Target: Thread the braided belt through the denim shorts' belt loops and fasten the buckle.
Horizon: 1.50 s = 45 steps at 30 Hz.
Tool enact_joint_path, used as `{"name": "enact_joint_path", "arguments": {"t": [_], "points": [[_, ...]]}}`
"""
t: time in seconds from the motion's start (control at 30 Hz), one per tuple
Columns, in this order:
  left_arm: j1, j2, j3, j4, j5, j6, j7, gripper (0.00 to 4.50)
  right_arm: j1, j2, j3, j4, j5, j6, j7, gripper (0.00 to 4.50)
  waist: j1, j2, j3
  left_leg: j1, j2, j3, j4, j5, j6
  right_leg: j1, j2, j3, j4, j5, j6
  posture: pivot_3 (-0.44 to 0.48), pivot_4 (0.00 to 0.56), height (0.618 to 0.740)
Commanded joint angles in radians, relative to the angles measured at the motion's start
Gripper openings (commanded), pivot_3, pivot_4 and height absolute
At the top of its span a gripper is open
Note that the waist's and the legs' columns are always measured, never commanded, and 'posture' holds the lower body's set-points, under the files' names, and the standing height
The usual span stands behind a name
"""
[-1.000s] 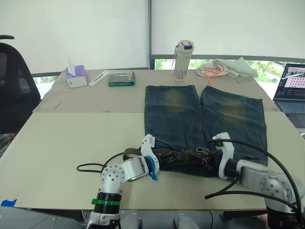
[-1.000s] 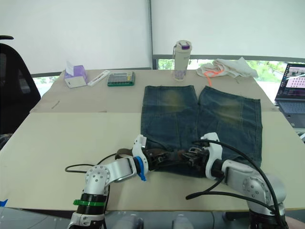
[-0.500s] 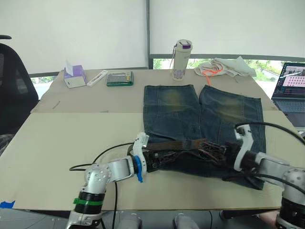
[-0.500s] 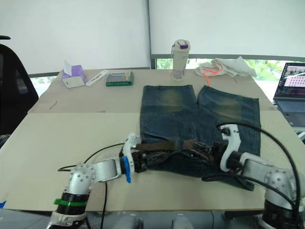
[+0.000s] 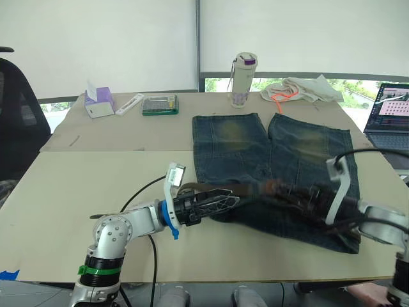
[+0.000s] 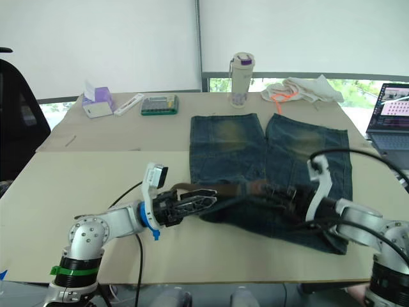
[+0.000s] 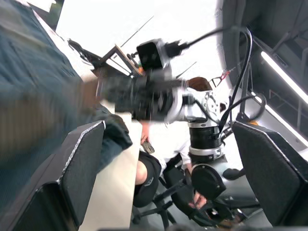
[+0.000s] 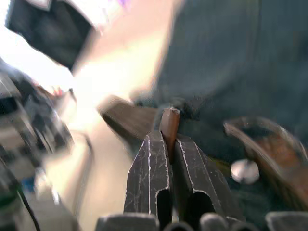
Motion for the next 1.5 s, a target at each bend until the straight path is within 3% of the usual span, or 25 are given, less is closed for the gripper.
{"name": "enact_joint_path", "arguments": {"t": [0.03,0.17,0.27,0.37,0.53,0.67,0.73,0.93,1.13,1.3,1.5], "points": [[0.004,-0.008,-0.007,-0.029,-0.009,-0.008,-0.011,4.48,0.057,-0.093,0.02,-0.019,-0.111,-0.039,0.087,0.0,0.0,-0.001,0.001,0.0,0.0,0.0,0.0,0.0,0.0,0.0,0.0,0.0,0.0,0.0,0.0,0.0,0.15,0.74],[0.003,0.006,-0.019,-0.037,0.017,-0.015,-0.035,4.48,0.074,-0.128,-0.053,0.048,-0.133,-0.067,0.139,0.0,-0.003,-0.006,0.004,0.001,0.0,0.002,0.001,0.0,0.0,0.001,0.0,0.0,0.0,-0.003,0.005,0.0,0.15,0.74],[-0.001,0.039,-0.034,-0.043,0.073,-0.039,-0.068,4.48,0.042,-0.115,-0.131,0.102,-0.027,-0.051,0.134,0.0,-0.002,-0.007,0.005,0.001,0.0,0.001,0.001,0.0,0.0,0.001,0.0,0.0,0.0,-0.002,0.003,0.0,0.15,0.74],[-0.008,0.078,-0.068,-0.045,0.163,-0.087,-0.12,4.48,0.072,-0.147,-0.105,0.069,-0.085,-0.054,0.158,0.0,0.0,-0.007,0.005,0.001,0.0,0.001,0.0,0.0,0.0,0.001,0.0,0.0,0.0,0.0,0.0,0.0,0.15,0.74],[-0.039,0.142,-0.147,-0.04,0.324,-0.191,-0.218,4.48,0.006,-0.134,-0.117,0.119,-0.046,-0.062,0.116,0.0,0.003,-0.007,0.005,0.0,0.0,0.002,0.001,0.0,0.0,0.001,0.0,0.001,0.0,0.0,0.0,0.0,0.15,0.74],[-0.051,0.147,-0.196,-0.034,0.403,-0.246,-0.256,4.48,-0.022,-0.138,-0.086,0.106,-0.045,-0.045,0.116,0.0,0.005,-0.007,0.005,0.0,0.001,0.002,0.0,0.0,0.0,0.001,0.0,0.0,-0.001,0.0,0.0,0.0,0.15,0.74],[-0.052,0.141,-0.224,-0.035,0.443,-0.273,-0.268,4.48,-0.032,-0.135,-0.069,0.1,-0.032,-0.035,0.115,0.0,0.005,-0.007,0.005,0.0,0.001,0.002,0.0,0.0,0.0,0.0,0.0,0.0,-0.001,0.0,0.0,0.0,0.15,0.74],[-0.055,0.122,-0.272,-0.052,0.49,-0.291,-0.288,4.48,0.028,-0.298,0.061,0.05,-0.226,-0.074,0.288,0.0,0.008,-0.006,0.005,-0.001,0.001,0.002,0.001,0.0,0.0,0.0,0.0,0.0,0.0,0.0,0.001,0.0,0.15,0.74],[-0.055,0.121,-0.287,-0.037,0.526,-0.312,-0.311,4.48,0.068,-0.461,0.085,0.104,-0.337,-0.137,0.557,0.0,0.012,-0.006,0.005,-0.001,0.001,0.002,0.002,0.0,0.0,0.0,0.0,-0.001,0.0,-0.002,0.004,0.0,0.15,0.74],[-0.066,0.097,-0.306,0.005,0.592,-0.357,-0.306,4.48,-0.055,-0.419,0.08,0.181,-0.306,-0.072,0.559,0.0,0.009,-0.006,0.005,-0.001,0.001,0.002,0.002,0.0,0.0,0.0,0.0,0.0,0.0,-0.002,0.003,0.0,0.15,0.74],[-0.139,-0.036,-0.317,0.167,0.738,-0.509,-0.222,4.48,-0.06,-0.359,0.151,0.109,-0.383,-0.084,0.525,0.0,0.015,-0.006,0.005,-0.002,0.001,0.001,0.003,0.0,0.0,0.0,0.0,-0.002,0.0,0.0,0.001,0.0,0.15,0.74]]}}
